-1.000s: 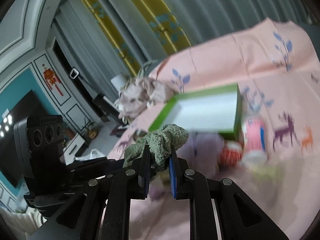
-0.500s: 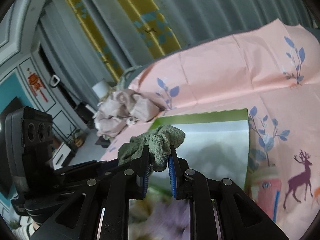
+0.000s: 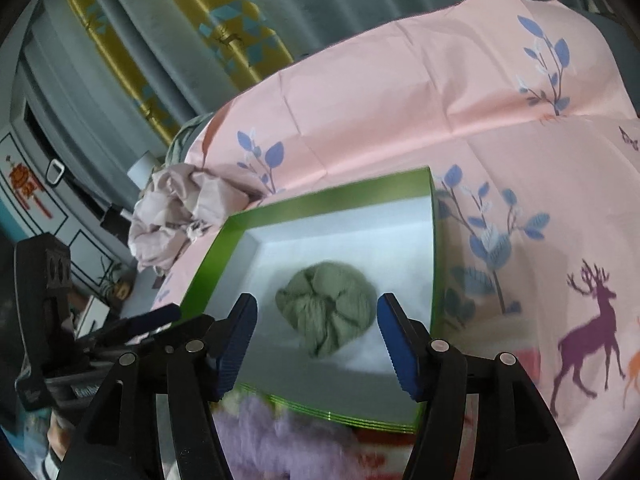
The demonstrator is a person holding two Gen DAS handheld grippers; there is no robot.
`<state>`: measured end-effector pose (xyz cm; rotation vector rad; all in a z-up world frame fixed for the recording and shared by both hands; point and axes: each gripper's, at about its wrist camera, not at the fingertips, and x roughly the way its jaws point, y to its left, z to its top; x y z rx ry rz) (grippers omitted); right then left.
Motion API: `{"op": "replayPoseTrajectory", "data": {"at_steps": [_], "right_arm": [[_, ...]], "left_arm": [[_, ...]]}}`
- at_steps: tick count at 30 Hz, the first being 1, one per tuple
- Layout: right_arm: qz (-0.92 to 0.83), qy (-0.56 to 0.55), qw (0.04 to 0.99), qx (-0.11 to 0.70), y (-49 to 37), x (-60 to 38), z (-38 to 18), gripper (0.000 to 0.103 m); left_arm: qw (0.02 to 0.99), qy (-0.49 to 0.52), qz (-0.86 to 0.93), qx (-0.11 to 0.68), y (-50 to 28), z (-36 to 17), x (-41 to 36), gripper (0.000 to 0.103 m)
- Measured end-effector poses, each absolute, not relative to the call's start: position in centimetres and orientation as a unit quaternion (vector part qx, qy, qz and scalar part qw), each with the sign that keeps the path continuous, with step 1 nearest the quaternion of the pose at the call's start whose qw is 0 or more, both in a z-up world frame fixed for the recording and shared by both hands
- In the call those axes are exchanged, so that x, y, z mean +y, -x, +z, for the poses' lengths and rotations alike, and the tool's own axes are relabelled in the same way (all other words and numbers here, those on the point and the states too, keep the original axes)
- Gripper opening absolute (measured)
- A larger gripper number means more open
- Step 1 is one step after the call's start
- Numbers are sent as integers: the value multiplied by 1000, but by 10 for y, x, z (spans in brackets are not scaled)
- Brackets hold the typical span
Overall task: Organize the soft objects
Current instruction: 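Carry the scrunchie into the green box and open the right tool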
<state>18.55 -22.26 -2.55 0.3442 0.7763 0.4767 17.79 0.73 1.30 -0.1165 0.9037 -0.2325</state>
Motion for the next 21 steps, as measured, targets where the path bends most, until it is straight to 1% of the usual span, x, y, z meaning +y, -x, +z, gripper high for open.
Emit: {"op": "replayPoseTrajectory", "data": {"at_steps": [10, 16, 21], "right_arm": [[234, -147, 891, 360, -121, -234, -18, 66], [212, -104, 904, 355, -87, -234, -15, 66], [194, -103, 908, 357, -74, -233, -21, 66]], "left_arm": [[886, 53, -163, 431, -115, 26, 0, 102], [891, 55, -156, 422, -79, 29, 1, 102], [897, 58, -135, 416, -51, 39, 5, 102]]}}
